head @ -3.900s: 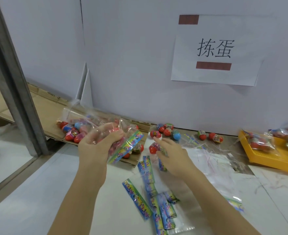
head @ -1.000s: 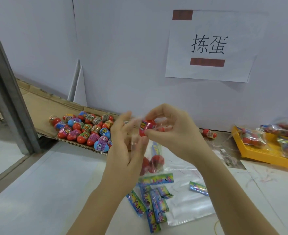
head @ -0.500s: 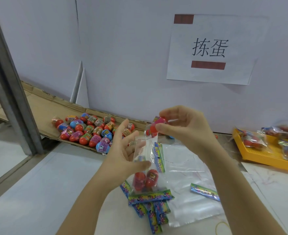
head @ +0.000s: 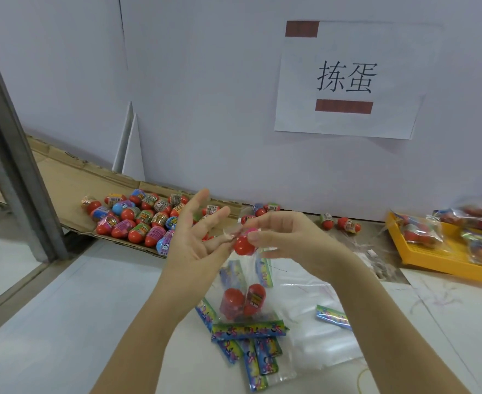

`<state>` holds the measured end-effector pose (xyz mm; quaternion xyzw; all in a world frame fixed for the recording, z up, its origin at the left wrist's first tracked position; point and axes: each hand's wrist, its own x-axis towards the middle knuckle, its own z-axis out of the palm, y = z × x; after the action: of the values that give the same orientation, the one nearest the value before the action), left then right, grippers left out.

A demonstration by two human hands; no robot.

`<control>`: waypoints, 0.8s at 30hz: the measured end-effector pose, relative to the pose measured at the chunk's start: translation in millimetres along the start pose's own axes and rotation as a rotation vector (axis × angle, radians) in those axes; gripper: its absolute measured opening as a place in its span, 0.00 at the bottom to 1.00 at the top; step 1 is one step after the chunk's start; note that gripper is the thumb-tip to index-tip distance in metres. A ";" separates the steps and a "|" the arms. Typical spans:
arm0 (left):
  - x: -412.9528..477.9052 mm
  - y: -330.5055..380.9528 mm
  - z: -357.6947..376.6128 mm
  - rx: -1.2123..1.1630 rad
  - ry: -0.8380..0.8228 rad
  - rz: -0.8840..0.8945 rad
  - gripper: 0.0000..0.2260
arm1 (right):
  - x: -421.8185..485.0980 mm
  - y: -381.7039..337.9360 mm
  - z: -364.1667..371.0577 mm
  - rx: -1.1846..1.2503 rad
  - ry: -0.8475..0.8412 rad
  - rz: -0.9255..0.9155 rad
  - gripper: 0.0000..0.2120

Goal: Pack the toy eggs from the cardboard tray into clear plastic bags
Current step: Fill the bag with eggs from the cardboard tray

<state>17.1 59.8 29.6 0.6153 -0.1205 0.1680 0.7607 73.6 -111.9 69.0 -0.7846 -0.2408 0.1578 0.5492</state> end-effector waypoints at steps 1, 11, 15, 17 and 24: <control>0.2 -0.7 -0.8 -0.001 0.005 0.012 0.33 | -0.5 0.6 0.1 0.031 -0.023 0.001 0.08; -6.5 -18.0 -2.6 0.118 -0.269 -0.283 0.36 | -5.1 -16.0 -4.6 0.233 0.175 -0.174 0.17; -7.6 -11.2 6.0 0.153 -0.176 -0.205 0.16 | -9.0 -23.5 -9.3 0.076 0.264 -0.167 0.15; -8.1 -6.3 5.9 0.147 -0.146 -0.166 0.16 | -11.7 -27.6 -12.4 -0.179 0.374 -0.201 0.12; -8.7 3.5 13.3 0.099 -0.146 -0.121 0.12 | -31.3 -46.4 -15.9 -0.501 0.297 -0.346 0.12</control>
<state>8.0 46.4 32.2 0.6689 -0.1301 0.0822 0.7272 46.1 -128.6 117.5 -0.8571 -0.3190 -0.1179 0.3869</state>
